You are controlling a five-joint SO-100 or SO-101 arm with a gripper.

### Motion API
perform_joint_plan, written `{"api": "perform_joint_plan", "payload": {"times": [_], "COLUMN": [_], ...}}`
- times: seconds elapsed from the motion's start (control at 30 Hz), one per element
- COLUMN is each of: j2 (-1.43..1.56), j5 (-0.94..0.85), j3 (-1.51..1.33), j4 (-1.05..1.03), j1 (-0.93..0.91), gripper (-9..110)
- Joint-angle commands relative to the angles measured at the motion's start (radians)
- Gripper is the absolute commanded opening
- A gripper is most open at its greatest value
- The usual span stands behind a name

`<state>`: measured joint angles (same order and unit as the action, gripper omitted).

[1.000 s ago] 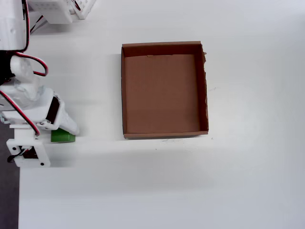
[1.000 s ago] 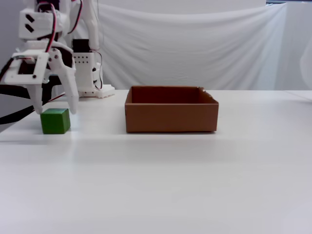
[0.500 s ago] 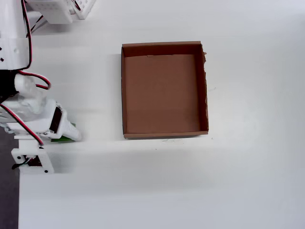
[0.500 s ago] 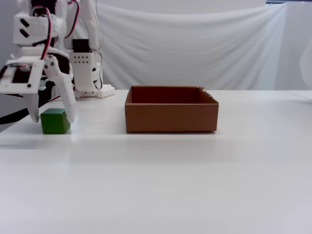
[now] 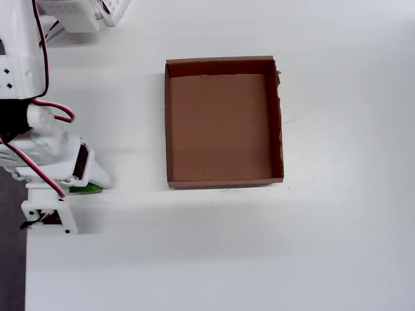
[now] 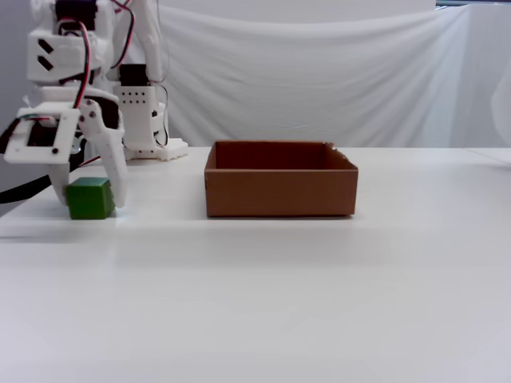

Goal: Grasp a green cube and put it in a box.

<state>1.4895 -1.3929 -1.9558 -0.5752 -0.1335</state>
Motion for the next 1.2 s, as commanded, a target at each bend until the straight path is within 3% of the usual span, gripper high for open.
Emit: {"api": "perform_joint_plan", "payload": {"times": [0.0,1.17], "j2": [0.018,0.021], "j5": [-0.023,-0.011], "j3": [0.048,0.064], "j4": [-0.009,-0.037], "j1": [0.017,0.023], "gripper": [26,17]}}
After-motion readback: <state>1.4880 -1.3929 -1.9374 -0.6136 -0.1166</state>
